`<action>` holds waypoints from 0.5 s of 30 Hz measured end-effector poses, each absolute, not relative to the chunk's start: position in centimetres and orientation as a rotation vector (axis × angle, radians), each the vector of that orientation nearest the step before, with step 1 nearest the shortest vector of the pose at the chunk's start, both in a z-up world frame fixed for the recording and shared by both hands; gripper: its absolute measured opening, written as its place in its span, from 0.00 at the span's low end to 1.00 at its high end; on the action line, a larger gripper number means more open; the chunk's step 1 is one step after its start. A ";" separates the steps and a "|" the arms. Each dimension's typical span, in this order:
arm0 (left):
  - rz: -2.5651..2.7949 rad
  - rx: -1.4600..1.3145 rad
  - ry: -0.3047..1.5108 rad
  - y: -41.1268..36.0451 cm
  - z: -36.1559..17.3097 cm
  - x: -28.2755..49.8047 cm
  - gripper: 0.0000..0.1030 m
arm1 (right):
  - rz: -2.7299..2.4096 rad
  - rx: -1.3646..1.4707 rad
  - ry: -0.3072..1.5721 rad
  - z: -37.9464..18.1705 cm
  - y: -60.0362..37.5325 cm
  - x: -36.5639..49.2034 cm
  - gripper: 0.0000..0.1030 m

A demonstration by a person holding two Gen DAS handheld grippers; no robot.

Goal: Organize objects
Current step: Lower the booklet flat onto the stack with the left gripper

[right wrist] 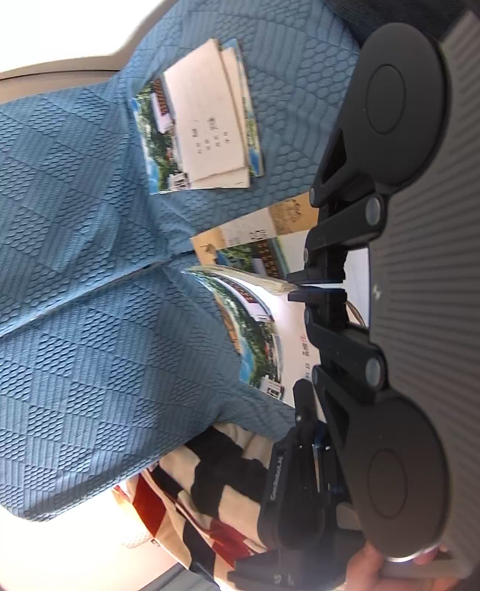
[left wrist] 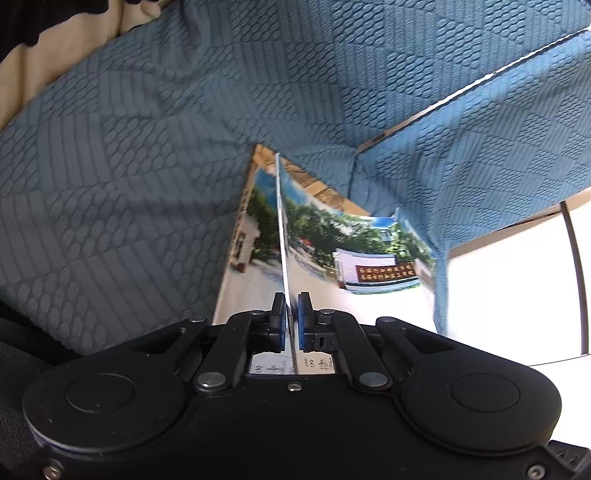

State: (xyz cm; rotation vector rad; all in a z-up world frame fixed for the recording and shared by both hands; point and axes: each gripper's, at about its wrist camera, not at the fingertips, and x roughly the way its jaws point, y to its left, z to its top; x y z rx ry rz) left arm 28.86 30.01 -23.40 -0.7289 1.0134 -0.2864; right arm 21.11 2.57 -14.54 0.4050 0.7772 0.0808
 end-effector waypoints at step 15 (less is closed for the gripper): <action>-0.219 -0.725 1.035 30.4 -24.9 28.3 0.05 | 0.085 0.395 0.917 -17.5 2.6 21.3 0.10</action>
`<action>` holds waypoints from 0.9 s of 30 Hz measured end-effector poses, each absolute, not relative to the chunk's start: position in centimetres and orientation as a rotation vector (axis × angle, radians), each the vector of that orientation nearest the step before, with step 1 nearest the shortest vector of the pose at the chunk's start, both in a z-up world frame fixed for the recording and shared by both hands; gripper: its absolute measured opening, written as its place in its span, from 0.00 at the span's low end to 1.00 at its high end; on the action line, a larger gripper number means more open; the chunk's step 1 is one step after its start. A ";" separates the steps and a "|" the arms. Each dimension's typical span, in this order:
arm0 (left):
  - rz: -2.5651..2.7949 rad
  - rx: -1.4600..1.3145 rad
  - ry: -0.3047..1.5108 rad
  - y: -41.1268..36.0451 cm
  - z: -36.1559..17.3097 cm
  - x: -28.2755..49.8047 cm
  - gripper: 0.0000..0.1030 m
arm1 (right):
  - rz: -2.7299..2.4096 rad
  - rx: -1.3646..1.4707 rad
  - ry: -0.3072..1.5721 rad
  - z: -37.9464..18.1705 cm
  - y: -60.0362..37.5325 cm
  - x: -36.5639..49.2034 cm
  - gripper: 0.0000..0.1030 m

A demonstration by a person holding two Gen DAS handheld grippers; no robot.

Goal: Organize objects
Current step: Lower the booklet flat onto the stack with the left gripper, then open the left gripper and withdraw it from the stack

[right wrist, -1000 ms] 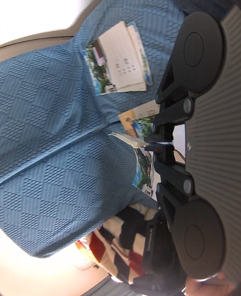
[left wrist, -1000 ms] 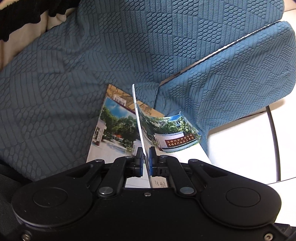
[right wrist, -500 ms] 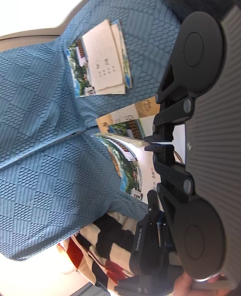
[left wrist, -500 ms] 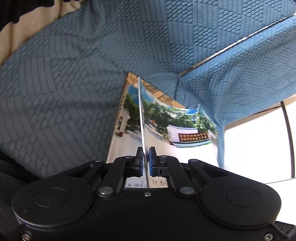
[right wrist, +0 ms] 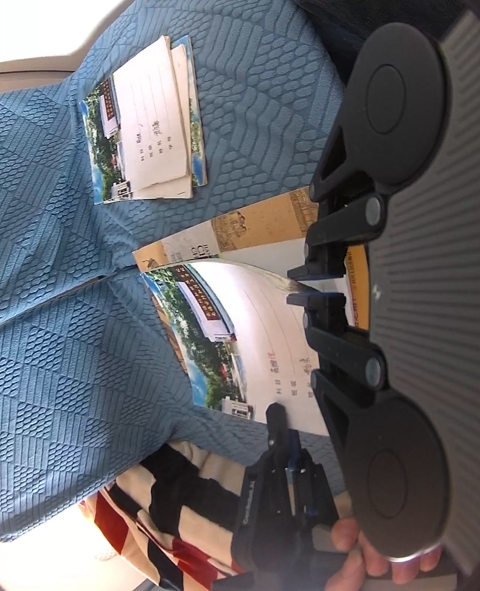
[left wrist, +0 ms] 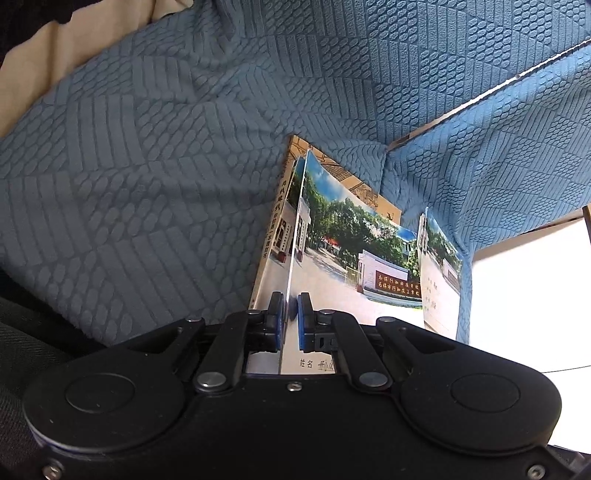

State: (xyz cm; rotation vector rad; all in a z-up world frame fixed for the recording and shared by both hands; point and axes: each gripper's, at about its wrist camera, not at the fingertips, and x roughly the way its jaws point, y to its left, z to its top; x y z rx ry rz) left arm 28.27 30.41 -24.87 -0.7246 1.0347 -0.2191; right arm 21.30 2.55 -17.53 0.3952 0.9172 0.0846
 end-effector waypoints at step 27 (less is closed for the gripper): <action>-0.215 -0.489 0.846 29.8 -17.5 22.1 0.11 | 0.100 0.341 0.762 -10.9 -1.1 17.7 0.36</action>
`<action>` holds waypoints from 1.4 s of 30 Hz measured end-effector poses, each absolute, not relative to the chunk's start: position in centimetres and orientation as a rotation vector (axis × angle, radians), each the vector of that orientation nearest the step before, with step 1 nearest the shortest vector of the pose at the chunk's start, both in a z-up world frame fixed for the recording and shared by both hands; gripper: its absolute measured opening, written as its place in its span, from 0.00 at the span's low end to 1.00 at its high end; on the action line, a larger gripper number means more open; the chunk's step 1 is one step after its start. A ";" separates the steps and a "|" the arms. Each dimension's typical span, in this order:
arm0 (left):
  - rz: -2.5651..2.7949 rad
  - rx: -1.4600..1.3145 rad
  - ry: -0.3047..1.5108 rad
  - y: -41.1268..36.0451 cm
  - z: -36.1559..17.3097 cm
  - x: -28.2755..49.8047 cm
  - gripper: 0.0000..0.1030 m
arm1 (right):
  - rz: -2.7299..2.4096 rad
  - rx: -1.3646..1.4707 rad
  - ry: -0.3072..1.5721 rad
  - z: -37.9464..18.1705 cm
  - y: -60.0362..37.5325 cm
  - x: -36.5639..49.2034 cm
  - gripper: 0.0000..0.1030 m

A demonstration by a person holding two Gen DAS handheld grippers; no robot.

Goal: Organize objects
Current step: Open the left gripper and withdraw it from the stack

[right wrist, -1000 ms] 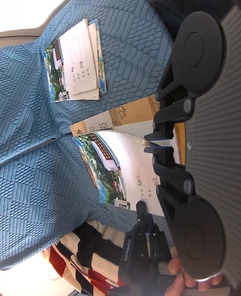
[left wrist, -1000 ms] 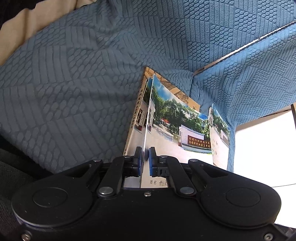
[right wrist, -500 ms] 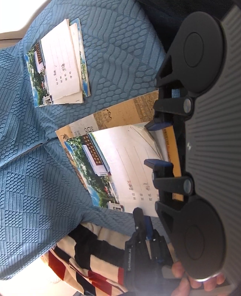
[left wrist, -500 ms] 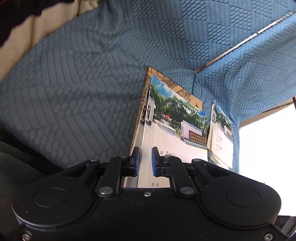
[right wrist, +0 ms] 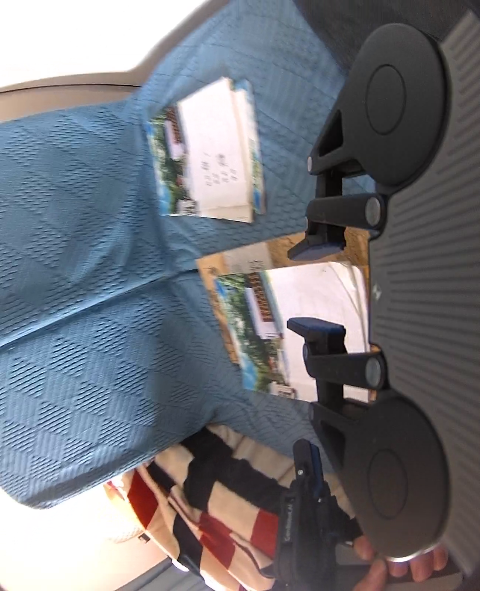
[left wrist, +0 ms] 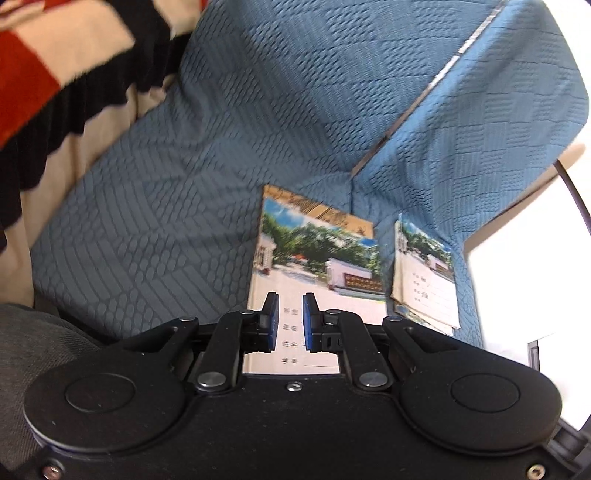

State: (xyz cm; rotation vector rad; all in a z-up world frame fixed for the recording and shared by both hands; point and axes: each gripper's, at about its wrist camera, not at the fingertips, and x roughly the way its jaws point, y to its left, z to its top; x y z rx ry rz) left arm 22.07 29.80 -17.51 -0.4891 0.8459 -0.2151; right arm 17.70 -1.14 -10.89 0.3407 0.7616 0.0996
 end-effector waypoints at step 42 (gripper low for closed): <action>-0.349 -0.246 0.692 19.2 -10.6 15.1 0.14 | 0.039 0.258 0.604 -5.3 -5.7 11.0 0.36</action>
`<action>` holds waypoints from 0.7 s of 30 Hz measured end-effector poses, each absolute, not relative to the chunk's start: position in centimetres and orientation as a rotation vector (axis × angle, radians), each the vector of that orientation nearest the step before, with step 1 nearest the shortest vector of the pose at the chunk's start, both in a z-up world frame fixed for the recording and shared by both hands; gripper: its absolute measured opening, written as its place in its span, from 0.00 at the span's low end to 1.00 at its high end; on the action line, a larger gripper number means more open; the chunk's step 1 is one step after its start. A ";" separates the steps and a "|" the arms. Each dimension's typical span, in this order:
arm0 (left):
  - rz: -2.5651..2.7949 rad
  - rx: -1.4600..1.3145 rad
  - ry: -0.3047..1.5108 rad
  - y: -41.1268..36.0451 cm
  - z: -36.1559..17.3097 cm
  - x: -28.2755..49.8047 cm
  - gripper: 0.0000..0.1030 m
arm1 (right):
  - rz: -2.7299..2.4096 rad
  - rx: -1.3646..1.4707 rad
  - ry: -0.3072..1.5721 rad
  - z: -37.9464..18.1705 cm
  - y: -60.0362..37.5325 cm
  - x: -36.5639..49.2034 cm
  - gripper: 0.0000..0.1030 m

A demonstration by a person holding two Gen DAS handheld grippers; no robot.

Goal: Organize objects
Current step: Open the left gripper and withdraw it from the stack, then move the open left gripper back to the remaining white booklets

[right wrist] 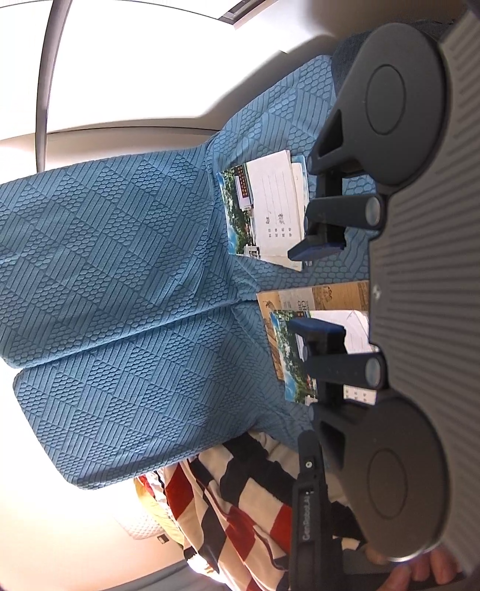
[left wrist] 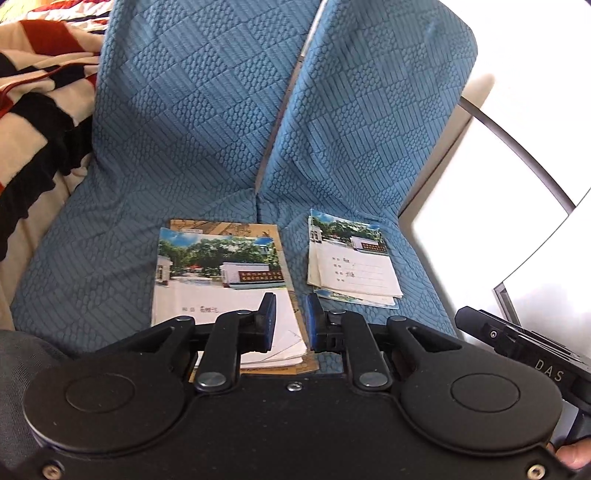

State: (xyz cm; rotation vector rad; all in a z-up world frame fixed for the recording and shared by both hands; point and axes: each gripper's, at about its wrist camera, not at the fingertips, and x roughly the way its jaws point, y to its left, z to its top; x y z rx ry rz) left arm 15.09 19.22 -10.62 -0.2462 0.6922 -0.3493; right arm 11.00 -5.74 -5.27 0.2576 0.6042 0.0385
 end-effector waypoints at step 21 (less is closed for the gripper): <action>-0.400 -0.176 0.707 13.0 -10.6 14.6 0.20 | -0.057 0.265 0.593 -6.9 -11.2 9.4 0.37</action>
